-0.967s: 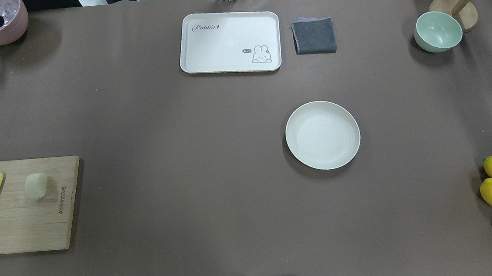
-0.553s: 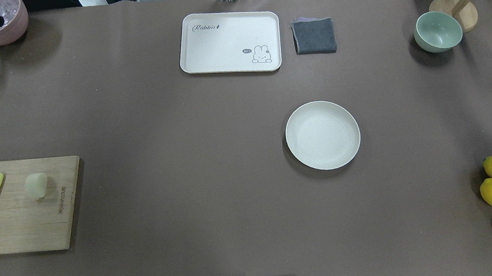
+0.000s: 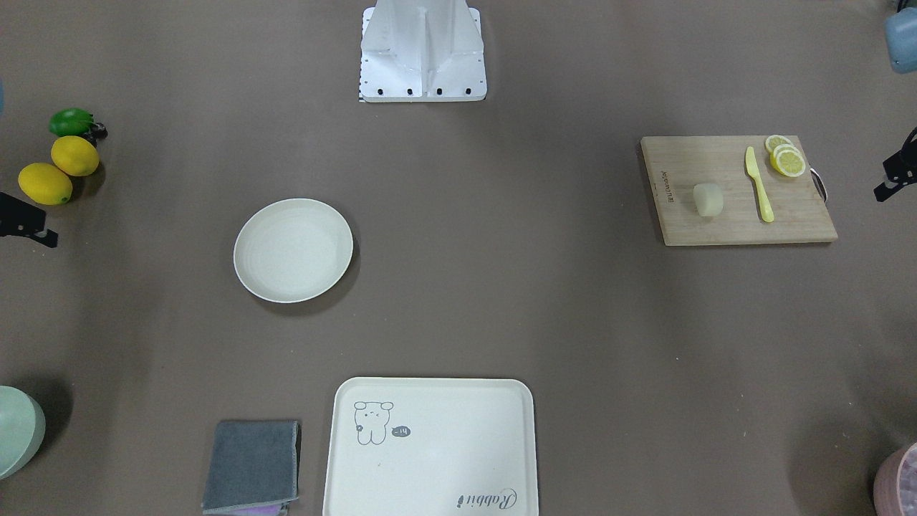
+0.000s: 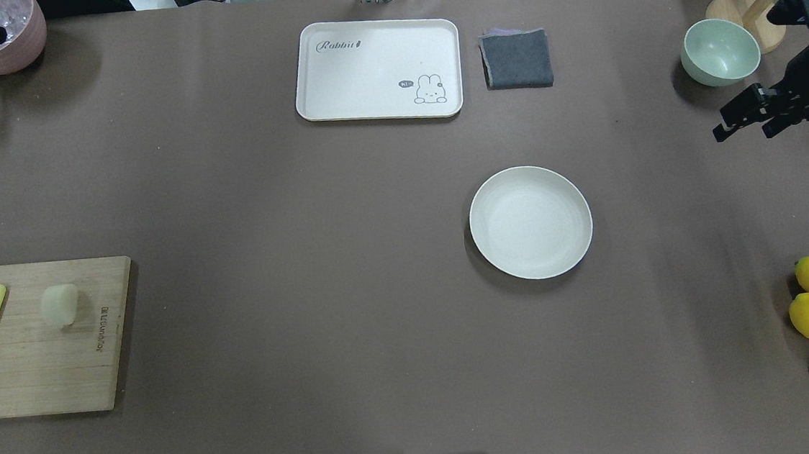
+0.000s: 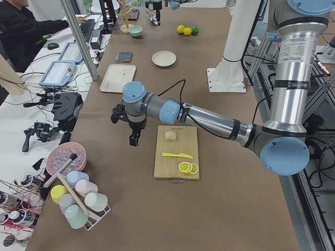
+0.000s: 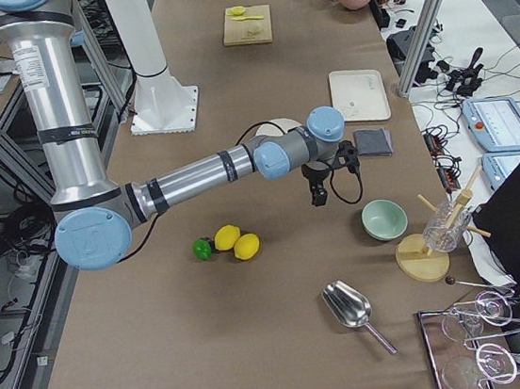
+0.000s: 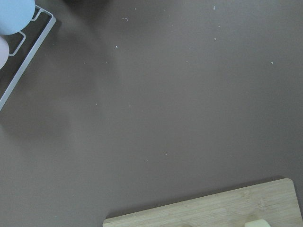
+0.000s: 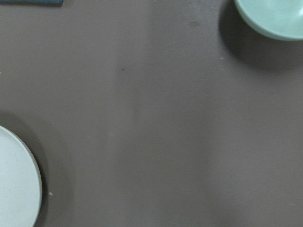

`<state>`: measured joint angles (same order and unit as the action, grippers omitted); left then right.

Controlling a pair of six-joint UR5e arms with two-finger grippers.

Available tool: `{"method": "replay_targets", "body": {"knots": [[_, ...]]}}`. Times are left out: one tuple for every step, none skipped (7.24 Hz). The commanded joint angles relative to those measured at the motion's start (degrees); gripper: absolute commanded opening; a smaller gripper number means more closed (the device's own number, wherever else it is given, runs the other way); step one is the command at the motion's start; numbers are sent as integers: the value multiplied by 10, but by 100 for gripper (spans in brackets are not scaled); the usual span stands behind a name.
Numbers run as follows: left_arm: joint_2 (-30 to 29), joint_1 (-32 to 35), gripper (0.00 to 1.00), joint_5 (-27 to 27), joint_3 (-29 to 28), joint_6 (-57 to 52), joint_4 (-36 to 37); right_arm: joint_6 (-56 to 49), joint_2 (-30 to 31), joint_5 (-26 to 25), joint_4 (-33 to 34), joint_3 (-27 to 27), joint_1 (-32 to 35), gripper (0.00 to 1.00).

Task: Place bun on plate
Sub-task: 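Reach the right gripper down to the rim of the white plate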

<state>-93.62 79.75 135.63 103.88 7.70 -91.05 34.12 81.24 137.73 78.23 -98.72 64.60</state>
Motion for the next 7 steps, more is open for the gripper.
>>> {"method": "replay_targets", "body": {"knots": [[-2, -16, 98, -1, -3, 0, 0, 105, -26, -60, -46, 6, -76, 82], [-3, -22, 98, -1, -4, 0, 0, 106, -31, -63, -56, 8, -96, 71], [-3, -22, 98, 0, -3, 0, 0, 106, -42, -66, -57, 13, -112, 66], [-4, -23, 98, 0, -4, 0, 0, 105, -49, -73, -58, 20, -124, 64], [-4, -25, 98, 0, -7, 0, 0, 106, -64, -83, -58, 30, -136, 64], [-4, -26, 98, 0, -9, 0, -1, 106, -72, -102, -57, 34, -152, 64], [-4, -26, 98, 0, -8, 0, -1, 106, -74, -122, -58, 34, -164, 64]]}}
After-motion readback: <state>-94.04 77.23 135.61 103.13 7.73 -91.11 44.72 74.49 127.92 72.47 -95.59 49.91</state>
